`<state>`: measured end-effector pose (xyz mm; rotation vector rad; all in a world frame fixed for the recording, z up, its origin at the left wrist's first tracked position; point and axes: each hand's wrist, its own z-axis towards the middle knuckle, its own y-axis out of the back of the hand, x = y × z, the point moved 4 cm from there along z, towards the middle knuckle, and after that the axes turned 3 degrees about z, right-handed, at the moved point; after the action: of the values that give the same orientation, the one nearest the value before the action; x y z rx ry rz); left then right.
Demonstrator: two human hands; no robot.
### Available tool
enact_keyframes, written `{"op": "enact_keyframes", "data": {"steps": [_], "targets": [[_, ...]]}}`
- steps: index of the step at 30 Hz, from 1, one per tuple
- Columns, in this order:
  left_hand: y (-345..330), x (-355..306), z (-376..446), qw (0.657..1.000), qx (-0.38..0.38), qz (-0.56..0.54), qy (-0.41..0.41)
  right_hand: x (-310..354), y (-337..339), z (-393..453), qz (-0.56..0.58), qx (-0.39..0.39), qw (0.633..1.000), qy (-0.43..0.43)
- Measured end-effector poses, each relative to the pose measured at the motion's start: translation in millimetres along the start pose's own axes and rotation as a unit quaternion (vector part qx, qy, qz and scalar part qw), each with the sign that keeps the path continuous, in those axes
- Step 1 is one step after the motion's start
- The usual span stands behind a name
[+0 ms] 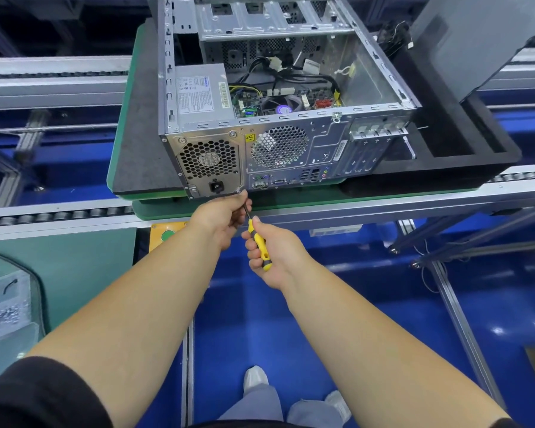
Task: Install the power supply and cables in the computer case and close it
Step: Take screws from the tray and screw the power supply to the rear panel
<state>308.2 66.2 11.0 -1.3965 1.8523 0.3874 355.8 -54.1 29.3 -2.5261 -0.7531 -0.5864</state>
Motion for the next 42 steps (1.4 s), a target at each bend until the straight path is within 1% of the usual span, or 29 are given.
{"op": "enact_keyframes", "data": {"steps": [3, 5, 8, 10, 13, 15, 17, 19, 22, 25, 28, 30, 31, 32, 33, 35, 36, 37, 38, 40, 42], "targets": [[-0.9, -1.7, -8.7, 0.999, 0.025, 0.023, -0.01, 4.0, 5.0, -5.9, -0.064, 0.009, 0.998, 0.017], [-3.0, -4.7, -16.5, 0.998, 0.048, 0.038, -0.031, 10.1, 6.7, -13.9, -0.127, 0.013, 0.991, 0.047], [-9.0, -14.3, -32.2, 0.992, 0.097, 0.049, -0.066, 25.4, 5.9, -29.3, -0.232, 0.02, 0.965, 0.118], [-13.4, -24.3, -44.3, 0.985, 0.134, 0.056, -0.094, 35.3, 5.8, -40.6, -0.287, 0.021, 0.947, 0.144], [-19.5, -40.1, -64.1, 0.971, 0.183, 0.079, -0.134, 49.9, 8.0, -54.9, -0.313, 0.024, 0.936, 0.161], [-24.5, -52.0, -76.2, 0.958, 0.206, 0.119, -0.161, 62.6, 11.5, -63.0, -0.325, 0.012, 0.928, 0.184], [-29.7, -69.7, -90.1, 0.944, 0.219, 0.146, -0.197, 80.5, 13.0, -74.2, -0.343, -0.003, 0.908, 0.24], [-35.8, -89.1, -101.9, 0.935, 0.213, 0.16, -0.236, 101.0, 14.3, -86.4, -0.355, -0.016, 0.883, 0.308], [-45.4, -114.2, -116.5, 0.916, 0.173, 0.201, -0.302, 131.9, 19.4, -100.1, -0.375, -0.046, 0.85, 0.366], [-56.5, -132.5, -127.1, 0.901, 0.142, 0.222, -0.344, 164.2, 26.6, -109.0, -0.396, -0.075, 0.816, 0.415], [-67.1, -144.5, -130.7, 0.887, 0.107, 0.249, -0.373, 199.7, 39.8, -113.6, -0.421, -0.108, 0.768, 0.47], [-73.2, -150.9, -126.3, 0.868, 0.066, 0.294, -0.395, 225.2, 50.4, -114.9, -0.45, -0.136, 0.733, 0.492], [-76.4, -154.0, -122.9, 0.85, 0.04, 0.33, -0.408, 237.5, 56.3, -114.1, -0.475, -0.155, 0.715, 0.49], [-80.1, -157.3, -118.4, 0.822, 0.007, 0.38, -0.424, 249.3, 63.0, -110.4, -0.506, -0.167, 0.703, 0.471], [-83.9, -160.5, -113.1, 0.782, -0.032, 0.441, -0.44, 260.5, 69.8, -106.1, -0.542, -0.176, 0.695, 0.438], [-91.2, -165.0, -100.4, 0.687, -0.117, 0.555, -0.454, 277.9, 79.1, -99.0, -0.619, -0.188, 0.667, 0.37], [-93.2, -166.6, -93.5, 0.653, -0.161, 0.59, -0.447, 284.7, 83.1, -93.7, -0.653, -0.189, 0.65, 0.339], [-93.7, -167.6, -86.8, 0.631, -0.203, 0.611, -0.432, 289.6, 85.5, -88.4, -0.681, -0.186, 0.635, 0.314], [-94.0, -167.9, -80.2, 0.618, -0.239, 0.624, -0.414, 293.1, 86.2, -83.8, -0.703, -0.179, 0.621, 0.297], [-95.0, -166.2, -69.1, 0.605, -0.286, 0.635, -0.386, 299.1, 86.2, -73.0, -0.722, -0.165, 0.606, 0.289], [-95.9, -164.5, -61.0, 0.602, -0.314, 0.634, -0.371, 304.0, 87.1, -64.5, -0.73, -0.16, 0.596, 0.295]]}}
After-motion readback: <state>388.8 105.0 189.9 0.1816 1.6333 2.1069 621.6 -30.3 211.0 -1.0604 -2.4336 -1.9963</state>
